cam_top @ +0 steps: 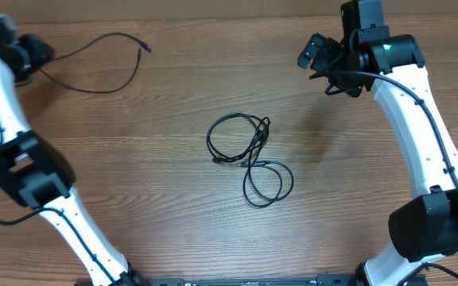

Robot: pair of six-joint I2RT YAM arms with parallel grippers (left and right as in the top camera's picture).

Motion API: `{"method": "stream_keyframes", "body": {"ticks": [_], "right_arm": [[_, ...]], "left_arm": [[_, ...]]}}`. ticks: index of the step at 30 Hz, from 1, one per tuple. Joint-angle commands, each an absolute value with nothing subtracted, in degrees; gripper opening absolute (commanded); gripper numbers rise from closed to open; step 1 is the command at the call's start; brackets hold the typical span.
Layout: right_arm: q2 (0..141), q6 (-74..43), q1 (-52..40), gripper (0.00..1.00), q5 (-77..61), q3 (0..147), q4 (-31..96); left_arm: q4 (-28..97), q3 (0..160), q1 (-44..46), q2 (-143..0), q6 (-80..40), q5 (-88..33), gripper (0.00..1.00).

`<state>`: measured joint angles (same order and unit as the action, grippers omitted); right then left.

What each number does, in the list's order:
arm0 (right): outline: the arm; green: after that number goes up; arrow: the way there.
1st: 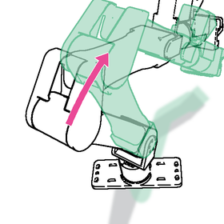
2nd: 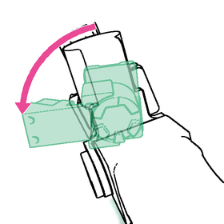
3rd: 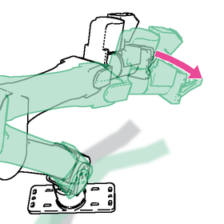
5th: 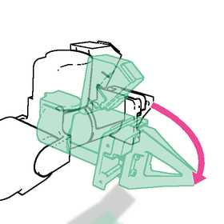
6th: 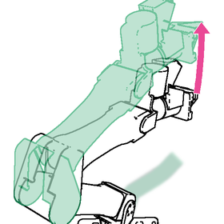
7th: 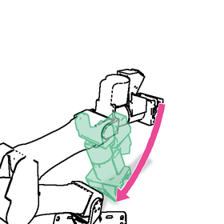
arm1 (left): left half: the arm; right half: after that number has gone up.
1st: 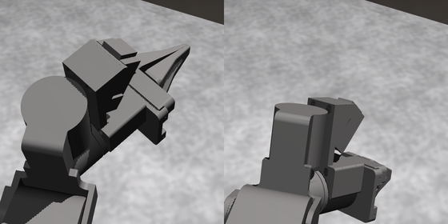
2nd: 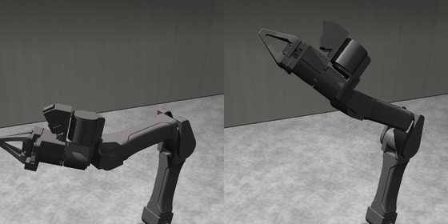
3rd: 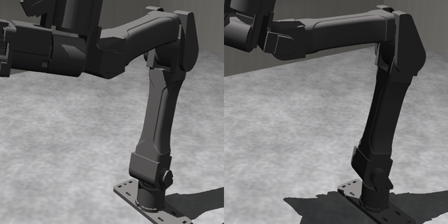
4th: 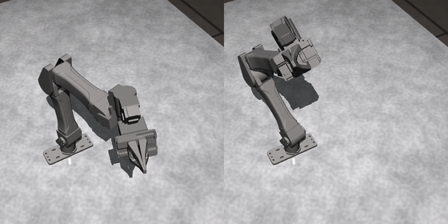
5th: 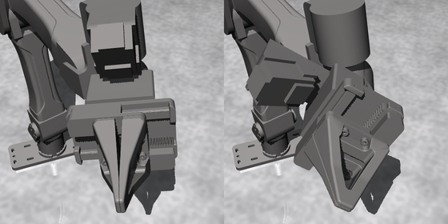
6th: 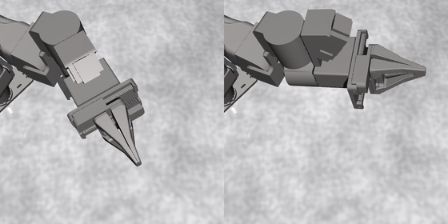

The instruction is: Untangle cables

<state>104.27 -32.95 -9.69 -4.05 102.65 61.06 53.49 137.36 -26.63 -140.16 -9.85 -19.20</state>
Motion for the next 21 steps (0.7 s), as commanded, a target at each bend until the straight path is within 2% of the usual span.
{"method": "stream_keyframes", "body": {"ticks": [1, 2, 3, 4, 5, 9, 14, 21], "right_arm": [[101.91, -32.53, -9.52, 1.0, -3.46, 103.2, 60.77], [101.91, -32.53, -9.52, 1.0, -3.46, 103.18, 60.77], [101.91, -32.51, -9.52, 1.0, -3.46, 103.2, 60.77], [101.91, -32.51, -9.52, 1.0, -3.46, 103.2, 60.77], [101.91, -32.51, -9.52, 1.0, -3.46, 103.2, 60.77], [101.91, -32.51, -9.52, 1.0, -3.46, 103.18, 60.77], [101.91, -32.53, -9.52, 1.0, -3.46, 103.2, 60.77], [101.91, -32.53, -9.52, 1.0, -3.46, 103.18, 60.77]], "left_arm": [[55.29, 138.06, -21.3, -139.0, -3.2, -12.12, 0.3], [56.14, 138.06, -19.35, -139.15, -2.24, -8.08, 0.27], [57.23, 138.06, -17.43, -139.39, -2.28, -3.79, 0.15], [58.17, 138.04, -16.12, -139.41, -2.33, -0.91, 0.06], [58.72, 137.82, -14.85, -139.68, -2.46, 1.48, 0.04], [60.77, 137.62, -10.68, -142.85, -4.84, 6.48, 0.04], [64.6, 137.62, -10.2, -145.84, -11.92, 14.06, 0.04], [72.58, 137.62, -13.72, -146.63, -17.17, 8.67, 0.04]]}}
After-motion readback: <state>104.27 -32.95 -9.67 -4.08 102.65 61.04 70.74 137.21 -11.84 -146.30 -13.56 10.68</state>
